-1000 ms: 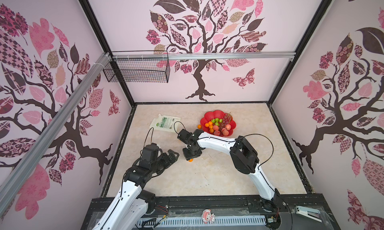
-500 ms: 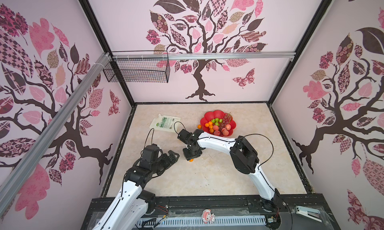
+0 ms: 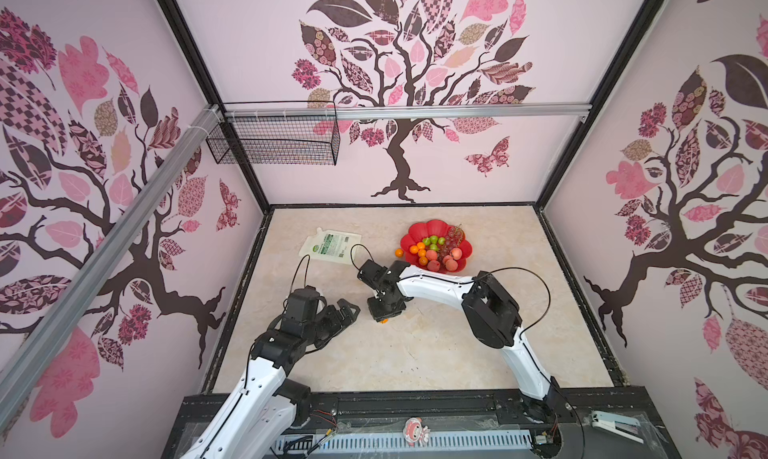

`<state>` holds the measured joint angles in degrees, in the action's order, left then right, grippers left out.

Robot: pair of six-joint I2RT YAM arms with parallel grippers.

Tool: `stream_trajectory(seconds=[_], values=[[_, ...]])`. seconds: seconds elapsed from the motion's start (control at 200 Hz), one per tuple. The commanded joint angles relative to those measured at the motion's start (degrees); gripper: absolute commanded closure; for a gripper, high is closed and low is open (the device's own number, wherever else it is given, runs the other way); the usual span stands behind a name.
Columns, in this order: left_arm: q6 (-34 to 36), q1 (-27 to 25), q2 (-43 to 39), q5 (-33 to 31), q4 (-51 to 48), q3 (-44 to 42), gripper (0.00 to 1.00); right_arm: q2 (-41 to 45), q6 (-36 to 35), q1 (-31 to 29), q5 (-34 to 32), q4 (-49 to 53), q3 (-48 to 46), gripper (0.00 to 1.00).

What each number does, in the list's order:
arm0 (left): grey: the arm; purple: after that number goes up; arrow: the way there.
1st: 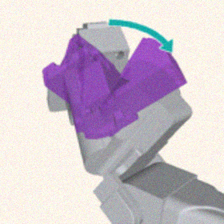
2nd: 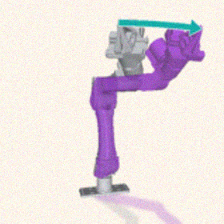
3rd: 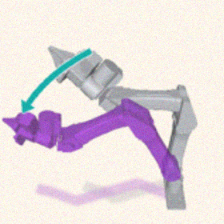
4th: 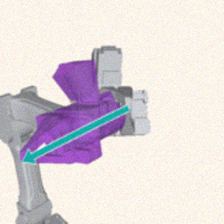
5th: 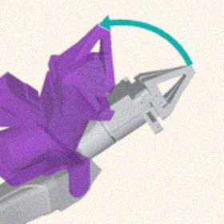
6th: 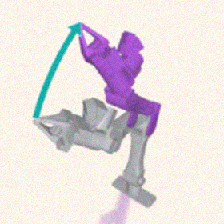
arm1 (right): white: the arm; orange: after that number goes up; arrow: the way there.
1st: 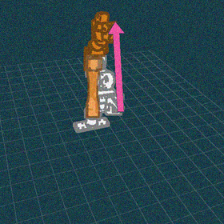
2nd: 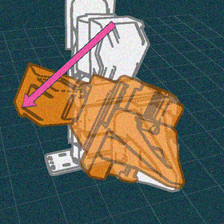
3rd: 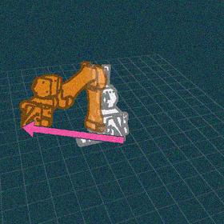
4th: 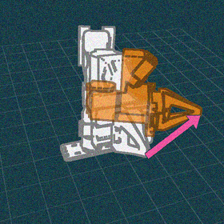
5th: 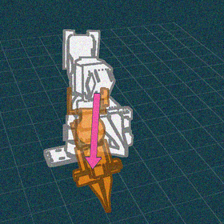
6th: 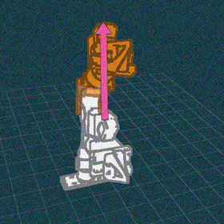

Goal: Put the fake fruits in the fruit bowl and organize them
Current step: 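Carry the kumquat over the red bowl with the right gripper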

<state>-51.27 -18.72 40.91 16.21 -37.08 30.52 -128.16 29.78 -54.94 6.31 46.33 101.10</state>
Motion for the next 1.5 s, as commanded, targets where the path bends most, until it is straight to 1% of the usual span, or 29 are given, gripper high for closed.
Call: stream_trajectory(seconds=[0.0,0.135,0.295,0.53,0.69,0.91,1.08,1.19,1.495], values=[[2.5,0.2,0.8,1.1,2.2,0.3,0.02,4.9,0.8,0.1,0.5,0.2,-1.6,0.63],[4.8,0.1,3.3,2.2,4.2,2.5,0.02,9.1,1.7,1.1,1.9,-1.7,-5.8,0.63],[6.3,-0.7,9.5,3.5,7.5,5.9,0.02,14.8,2.8,3.6,3.1,-3.9,-11.6,0.64],[7.7,-7.1,21.1,0.5,11.8,13.2,0.02,21.5,1.8,10.5,3.0,-4.4,-17.0,0.64],[7.5,-8.7,28.1,0.9,15.4,17.8,0.02,22.9,-0.3,15.4,2.9,-3.1,-16.1,0.64],[9.3,-9.1,36.1,0.3,16.5,24.7,0.02,21.5,-2.5,21.7,3.6,-2.6,-12.4,0.64],[10.0,-9.0,41.2,0.2,17.9,28.8,0.02,18.3,-3.7,24.6,3.3,-2.2,-8.1,0.64],[9.7,-9.0,43.7,-0.9,20.6,30.5,0.02,15.4,-4.1,25.5,2.2,-2.1,-4.5,0.64],[10.6,-8.6,51.3,-2.2,20.2,37.1,0.02,5.8,-5.5,26.0,1.3,0.9,6.7,0.64]])
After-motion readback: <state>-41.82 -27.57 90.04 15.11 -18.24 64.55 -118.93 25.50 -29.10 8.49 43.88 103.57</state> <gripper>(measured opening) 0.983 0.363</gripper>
